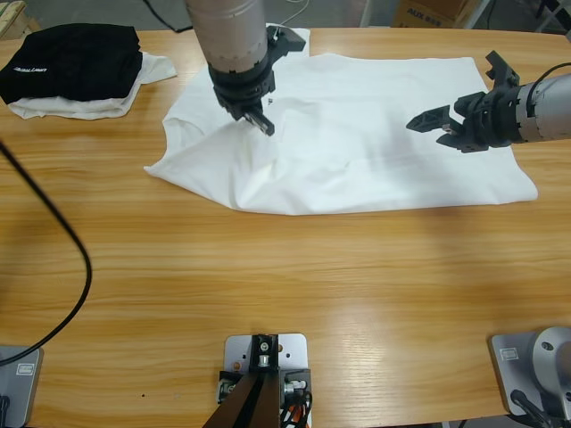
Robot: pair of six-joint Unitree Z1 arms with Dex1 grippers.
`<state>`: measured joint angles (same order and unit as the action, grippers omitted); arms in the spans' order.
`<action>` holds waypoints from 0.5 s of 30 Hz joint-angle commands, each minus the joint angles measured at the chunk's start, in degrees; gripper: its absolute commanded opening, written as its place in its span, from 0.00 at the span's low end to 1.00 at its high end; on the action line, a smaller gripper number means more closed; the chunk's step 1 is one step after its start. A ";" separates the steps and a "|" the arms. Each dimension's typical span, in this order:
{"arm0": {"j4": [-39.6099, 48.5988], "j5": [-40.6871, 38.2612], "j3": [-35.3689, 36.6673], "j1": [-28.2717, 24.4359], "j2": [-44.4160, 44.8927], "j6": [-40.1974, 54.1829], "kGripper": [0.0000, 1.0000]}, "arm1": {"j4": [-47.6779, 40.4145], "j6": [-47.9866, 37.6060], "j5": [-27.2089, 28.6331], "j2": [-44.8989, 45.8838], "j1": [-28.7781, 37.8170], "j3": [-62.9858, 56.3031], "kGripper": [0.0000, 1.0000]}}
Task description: Fold clothes
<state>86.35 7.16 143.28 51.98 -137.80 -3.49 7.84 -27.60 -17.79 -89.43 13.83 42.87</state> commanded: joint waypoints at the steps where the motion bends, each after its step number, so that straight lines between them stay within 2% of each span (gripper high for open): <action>1: 8.76 2.38 -11.27 0.58 2.99 -4.99 0.00 | -0.72 0.61 -1.11 1.99 0.83 -2.55 0.75; 9: 8.83 2.33 -20.39 -0.56 4.55 -9.64 0.00 | -1.13 0.61 -1.02 2.06 0.85 -3.23 0.75; 15: 8.76 2.21 -20.14 -0.60 5.52 -10.42 0.00 | -2.04 0.61 -1.11 1.27 0.94 -3.23 0.75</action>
<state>86.53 8.67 124.50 51.81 -133.65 -12.74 7.20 -27.59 -17.96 -87.81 14.12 41.40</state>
